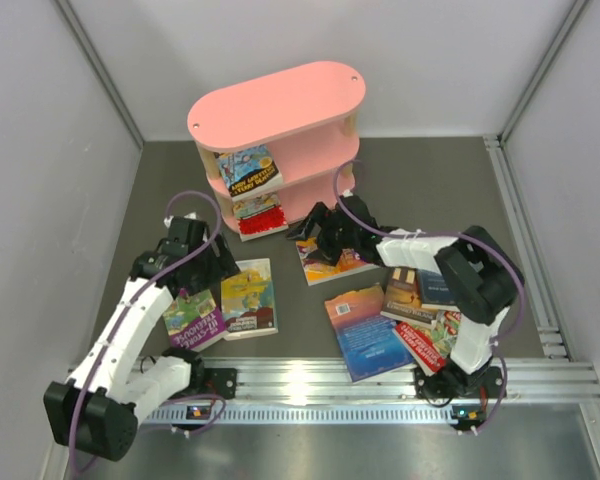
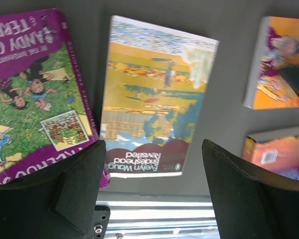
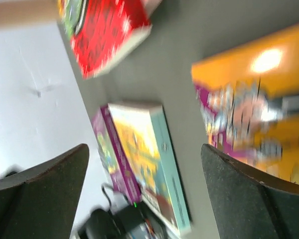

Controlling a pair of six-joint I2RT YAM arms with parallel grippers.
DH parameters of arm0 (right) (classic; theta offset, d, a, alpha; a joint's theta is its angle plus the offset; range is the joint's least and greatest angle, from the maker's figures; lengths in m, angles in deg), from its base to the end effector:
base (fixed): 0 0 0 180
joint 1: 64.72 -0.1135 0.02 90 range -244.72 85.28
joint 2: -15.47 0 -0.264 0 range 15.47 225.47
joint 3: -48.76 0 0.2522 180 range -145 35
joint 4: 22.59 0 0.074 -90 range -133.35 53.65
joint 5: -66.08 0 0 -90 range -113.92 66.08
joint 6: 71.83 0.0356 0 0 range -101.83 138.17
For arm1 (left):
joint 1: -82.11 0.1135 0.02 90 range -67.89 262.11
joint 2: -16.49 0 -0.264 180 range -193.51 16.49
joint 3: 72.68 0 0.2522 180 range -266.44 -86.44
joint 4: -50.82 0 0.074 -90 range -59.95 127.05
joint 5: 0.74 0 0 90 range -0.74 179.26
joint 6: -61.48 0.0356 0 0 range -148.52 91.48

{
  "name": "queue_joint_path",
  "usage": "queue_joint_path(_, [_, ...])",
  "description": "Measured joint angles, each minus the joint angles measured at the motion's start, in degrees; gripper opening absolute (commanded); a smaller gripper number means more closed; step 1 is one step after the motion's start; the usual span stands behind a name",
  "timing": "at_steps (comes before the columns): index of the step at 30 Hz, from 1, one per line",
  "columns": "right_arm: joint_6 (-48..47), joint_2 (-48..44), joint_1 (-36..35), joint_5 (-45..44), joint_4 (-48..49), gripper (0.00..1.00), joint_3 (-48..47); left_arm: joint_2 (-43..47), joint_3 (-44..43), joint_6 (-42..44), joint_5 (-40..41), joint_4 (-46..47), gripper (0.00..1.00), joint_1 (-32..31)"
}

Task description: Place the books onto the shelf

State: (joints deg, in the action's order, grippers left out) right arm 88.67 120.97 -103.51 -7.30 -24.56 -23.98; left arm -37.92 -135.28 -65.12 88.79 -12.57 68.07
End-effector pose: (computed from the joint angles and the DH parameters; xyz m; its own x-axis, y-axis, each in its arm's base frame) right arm 0.2988 0.2532 0.1698 -0.8868 0.4461 -0.1207 0.1570 0.5366 0.8291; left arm 0.1731 -0.0436 0.2741 -0.7869 -0.4178 -0.4542 -0.2766 0.8967 -0.3457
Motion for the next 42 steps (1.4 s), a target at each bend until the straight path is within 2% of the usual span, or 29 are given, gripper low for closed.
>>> queue_joint_path(2, [-1.9, -3.6, -0.8, 0.5, -0.7, 0.94, 2.6, -2.8, 0.0, -1.3, 1.9, -0.6, 0.82, 0.0])
queue_joint_path(6, [-4.5, -6.9, -5.6, 0.6, -1.3, 0.94, 5.3, -10.8, 0.7, -3.0, 2.9, 0.1, 0.74, 0.0])
queue_joint_path(13, [-6.0, -5.1, -12.4, 0.0, -2.4, 0.93, 6.0, -17.8, 7.9, -3.8, 0.1, 5.1, 0.75, 0.0])
queue_joint_path(21, [-6.4, -0.9, -13.6, -5.5, -5.3, 0.92, 3.0, -21.2, 7.5, -4.4, 1.3, 6.0, 0.80, 0.1])
queue_joint_path(26, [-6.3, 1.8, -15.8, -8.0, -6.1, 0.92, -0.5, -23.1, 7.7, -4.4, -1.9, 7.1, 0.62, 0.8])
queue_joint_path(28, [-6.0, 3.3, -16.8, -8.1, -5.7, 0.91, -2.1, -22.8, 8.8, -4.4, -3.4, 8.3, 0.59, 1.4])
queue_joint_path(30, [-5.2, 4.8, -17.8, -7.8, -4.1, 0.88, -3.2, -21.7, 10.6, -4.5, -5.2, 10.1, 0.50, 2.1])
queue_joint_path(32, [-4.2, 5.8, -18.7, -7.5, -2.1, 0.74, -3.3, -20.4, 12.2, -4.7, -6.3, 11.9, 0.37, 2.6])
queue_joint_path(33, [-3.9, 5.8, -18.8, -7.7, -1.5, 0.68, -2.8, -19.8, 12.8, -4.6, -6.7, 12.6, 0.12, 2.8])
queue_joint_path(34, [-3.1, 5.9, -18.8, -7.7, -0.6, 0.57, -2.2, -19.2, 13.4, -4.6, -6.9, 13.2, 0.00, 2.9])
queue_joint_path(36, [-1.9, 6.3, -18.7, -7.5, 1.7, 0.47, -0.4, -18.1, 14.3, -4.6, -7.0, 14.1, 0.00, 3.0])
queue_joint_path(37, [-1.3, 6.4, -18.6, -7.5, 2.9, 0.38, 0.4, -17.7, 14.6, -4.6, -7.0, 14.3, 0.00, 3.0])
queue_joint_path(40, [-0.4, 6.4, -18.6, -7.6, 5.8, 0.22, 2.9, -16.1, 15.7, -4.7, -6.8, 15.3, 0.00, 3.0])
queue_joint_path(42, [0.0, 6.3, -18.6, -7.8, 7.5, 0.18, 3.9, -14.7, 16.5, -5.0, -6.6, 15.9, 0.00, 3.0])
